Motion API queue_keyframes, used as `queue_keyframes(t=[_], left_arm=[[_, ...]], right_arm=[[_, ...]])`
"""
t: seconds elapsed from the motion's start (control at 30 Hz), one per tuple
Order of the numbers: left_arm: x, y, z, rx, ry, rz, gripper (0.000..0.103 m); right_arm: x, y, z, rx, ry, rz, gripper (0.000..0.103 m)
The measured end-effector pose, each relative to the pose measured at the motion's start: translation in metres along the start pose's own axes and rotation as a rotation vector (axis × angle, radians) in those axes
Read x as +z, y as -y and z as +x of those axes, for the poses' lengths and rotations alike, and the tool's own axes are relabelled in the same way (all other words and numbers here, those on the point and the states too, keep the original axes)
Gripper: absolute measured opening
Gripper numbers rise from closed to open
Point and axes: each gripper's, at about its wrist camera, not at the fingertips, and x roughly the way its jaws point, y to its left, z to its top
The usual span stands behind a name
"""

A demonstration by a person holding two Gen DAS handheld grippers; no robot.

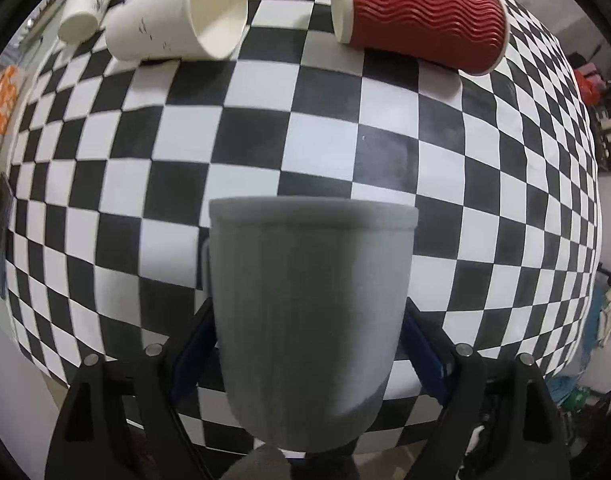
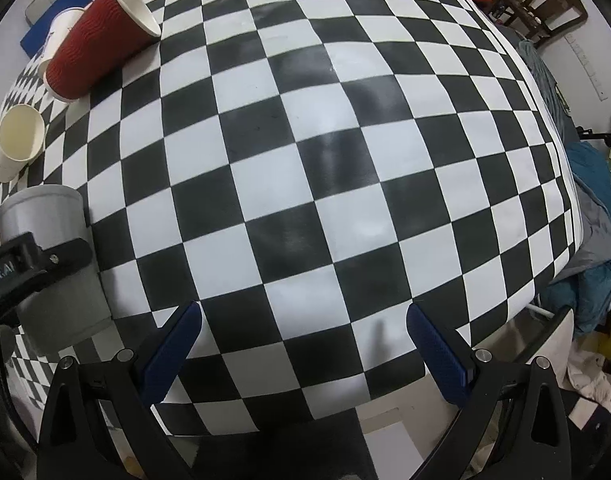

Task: Flip cup upright
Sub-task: 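Lift the grey cup with the left gripper and carry it toward the right gripper, then grasp the grey cup with the right gripper while the left gripper releases it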

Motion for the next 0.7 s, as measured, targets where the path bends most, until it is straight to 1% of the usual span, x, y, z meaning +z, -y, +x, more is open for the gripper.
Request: queue_keyframes(t=[0.1,0.2,0.23,0.3,0.4,0.43,0.5,0.53,0.7], left_arm=[[0.001,-0.001,-0.011,-0.02,0.023,0.001,0.086],[-0.001,-0.007,-0.034,-0.043,0.098,0.012,0.086],[-0.003,-0.01,-0.046,-0.032,0.151,0.027,0.086],[-0.005,-0.015,-0.065,0.026,0.234,0.055,0.086],[-0.019,-0.03,-0.087,0.095,0.333,0.1,0.087],[-0.022,-0.034,-0.09,0.102,0.349,0.107,0.087],[-0.032,-0.044,-0.098,0.134,0.362,0.121,0.093],[-0.035,-0.052,-0.098,0.138,0.366,0.122,0.097],[-0.048,-0.074,-0.118,0.154,0.39,0.084,0.097]], right_arm=[[0.006,0.006,-0.008,0.019,0.009,0.005,0.103],[0.003,0.004,-0.02,0.042,0.02,0.004,0.103],[0.002,0.002,-0.026,0.048,0.027,-0.004,0.103],[-0.004,-0.002,-0.034,0.06,0.04,-0.019,0.103],[-0.008,-0.011,-0.05,0.078,0.059,-0.054,0.103],[-0.01,-0.016,-0.056,0.087,0.066,-0.068,0.103],[-0.019,-0.037,-0.068,0.101,0.077,-0.098,0.103],[-0.02,-0.043,-0.074,0.109,0.085,-0.114,0.103],[-0.043,-0.089,-0.106,0.144,0.113,-0.186,0.103]])
